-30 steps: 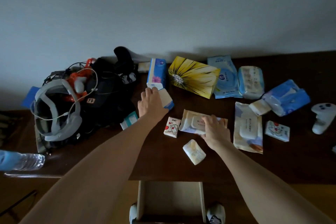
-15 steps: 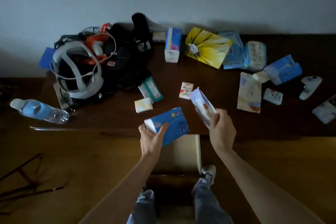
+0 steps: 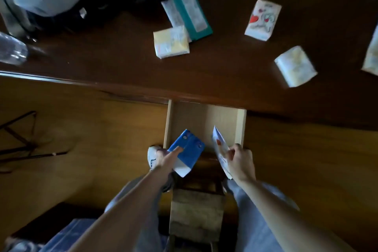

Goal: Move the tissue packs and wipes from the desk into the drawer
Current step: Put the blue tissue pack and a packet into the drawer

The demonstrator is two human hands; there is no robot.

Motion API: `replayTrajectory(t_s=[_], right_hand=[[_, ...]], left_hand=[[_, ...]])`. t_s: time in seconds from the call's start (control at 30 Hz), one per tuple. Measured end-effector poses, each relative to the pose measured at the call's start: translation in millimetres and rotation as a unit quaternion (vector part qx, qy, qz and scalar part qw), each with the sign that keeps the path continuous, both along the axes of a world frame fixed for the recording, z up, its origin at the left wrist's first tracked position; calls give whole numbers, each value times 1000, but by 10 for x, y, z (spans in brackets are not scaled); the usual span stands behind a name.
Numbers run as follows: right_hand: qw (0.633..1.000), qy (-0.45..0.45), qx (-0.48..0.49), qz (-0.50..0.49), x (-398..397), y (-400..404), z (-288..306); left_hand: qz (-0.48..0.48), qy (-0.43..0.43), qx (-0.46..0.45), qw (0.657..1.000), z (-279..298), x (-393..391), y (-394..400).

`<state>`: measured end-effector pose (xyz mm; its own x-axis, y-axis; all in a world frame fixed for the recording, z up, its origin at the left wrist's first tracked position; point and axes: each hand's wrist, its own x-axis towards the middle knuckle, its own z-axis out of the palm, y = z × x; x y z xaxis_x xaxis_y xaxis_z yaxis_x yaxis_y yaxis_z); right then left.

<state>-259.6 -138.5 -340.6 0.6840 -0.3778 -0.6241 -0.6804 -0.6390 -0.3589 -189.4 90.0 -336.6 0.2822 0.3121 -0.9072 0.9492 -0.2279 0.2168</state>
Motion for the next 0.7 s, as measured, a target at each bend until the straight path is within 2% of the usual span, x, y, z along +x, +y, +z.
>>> replayTrajectory(t_s=[0.17, 0.33, 0.5, 0.57, 0.63, 0.7], right_hand=[[997, 31, 13, 64, 274, -250, -1084], [997, -10, 8, 81, 368, -347, -2015], [990, -111, -56, 70, 345, -356, -2821], [989, -113, -90, 43, 335, -324, -3098], [990, -117, -72, 37, 354, -261, -3420], [991, -112, -8, 74, 286, -230, -3678]], left_hand=[[-128, -40, -24, 991, -1066, 230, -92], [-122, -19, -72, 990, -1970, 408, -184], [-155, -66, -85, 982, -2679, 381, -213], [-182, -86, -83, 976, -2924, 342, -217], [-230, -107, -60, 966, -3178, 327, -225], [-290, -148, -16, 945, -3386, 284, -208]])
